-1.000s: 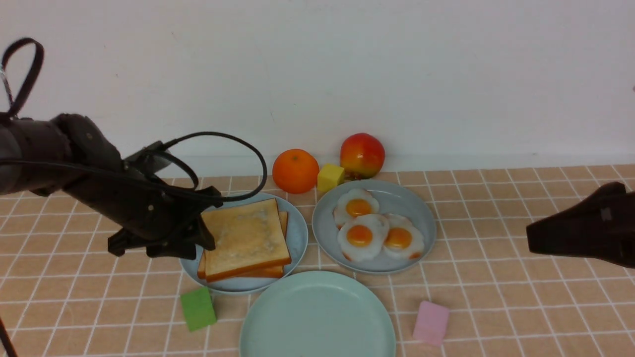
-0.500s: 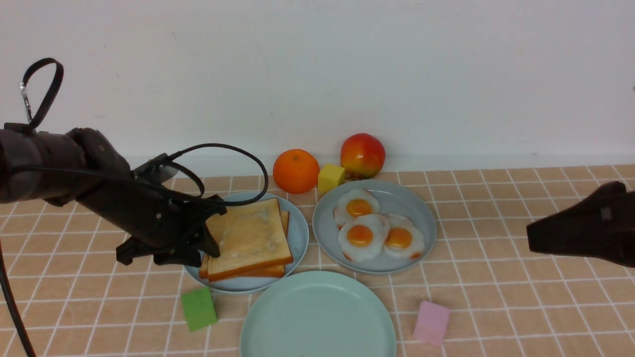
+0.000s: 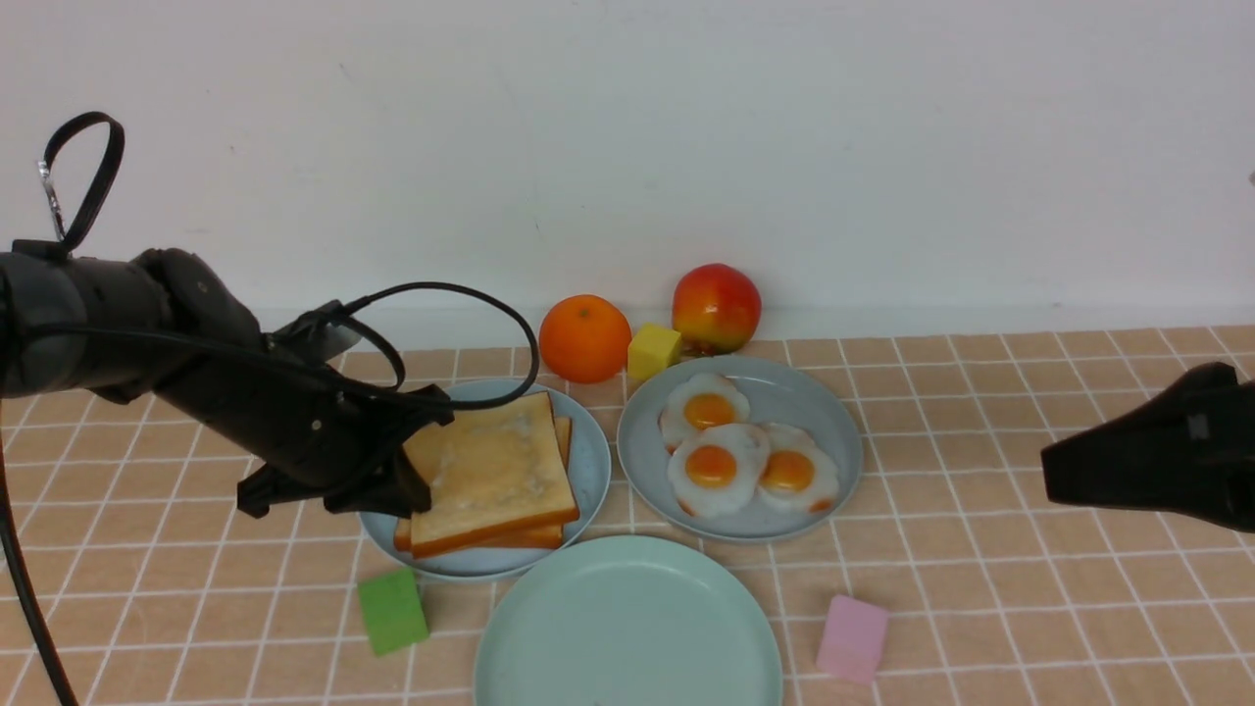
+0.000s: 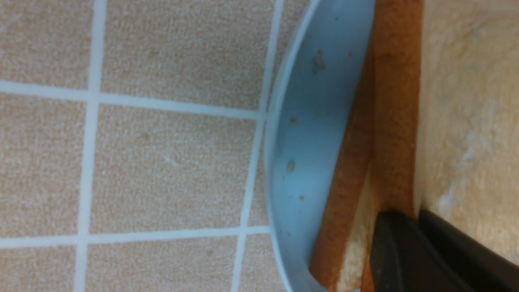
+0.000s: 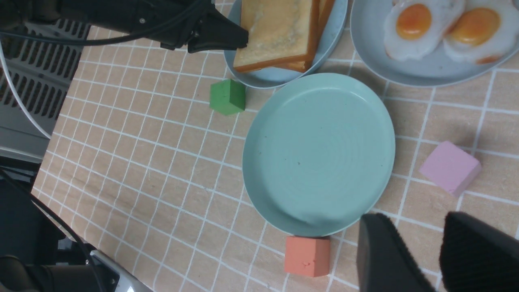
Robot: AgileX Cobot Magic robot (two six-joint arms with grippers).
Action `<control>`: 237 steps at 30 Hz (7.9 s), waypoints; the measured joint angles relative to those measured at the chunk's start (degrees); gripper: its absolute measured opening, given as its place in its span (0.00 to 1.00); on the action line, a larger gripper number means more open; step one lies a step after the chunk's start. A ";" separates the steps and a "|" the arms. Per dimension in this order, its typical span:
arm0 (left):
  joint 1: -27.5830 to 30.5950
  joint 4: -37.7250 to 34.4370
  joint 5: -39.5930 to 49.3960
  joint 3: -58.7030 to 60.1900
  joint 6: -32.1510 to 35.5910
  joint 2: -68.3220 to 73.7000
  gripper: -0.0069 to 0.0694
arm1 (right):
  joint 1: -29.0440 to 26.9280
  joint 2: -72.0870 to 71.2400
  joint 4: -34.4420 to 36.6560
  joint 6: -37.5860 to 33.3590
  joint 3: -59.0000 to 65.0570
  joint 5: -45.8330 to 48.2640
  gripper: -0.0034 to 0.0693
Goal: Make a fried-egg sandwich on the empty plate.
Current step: Use the left arm to grab a slice of bread, then use the left arm to put a slice of bread into the empty plate in the middle, then use the right arm to grab a fried egg, then use the right arm to place the fried egg on the slice of bread in the middle, then use the left arm to grab a slice of bread
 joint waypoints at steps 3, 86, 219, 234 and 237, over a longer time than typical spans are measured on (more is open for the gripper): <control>0.00 0.68 0.90 0.00 0.00 -1.17 0.08 | 0.00 0.00 0.00 0.00 0.00 0.11 0.38; -13.88 3.77 5.46 26.46 18.39 -62.34 0.07 | 19.25 66.03 -28.18 27.33 -53.40 -2.30 0.44; -13.88 2.08 5.05 26.46 18.20 -62.34 0.18 | 29.68 61.03 -20.33 20.56 -38.52 -0.01 0.15; -13.88 5.68 -7.42 26.46 -2.05 -54.64 0.33 | 29.68 46.46 -27.35 18.48 -38.41 2.54 0.57; -13.88 9.69 -7.77 25.11 -9.18 -48.74 0.43 | 29.68 40.31 -29.29 19.37 -38.41 4.22 0.58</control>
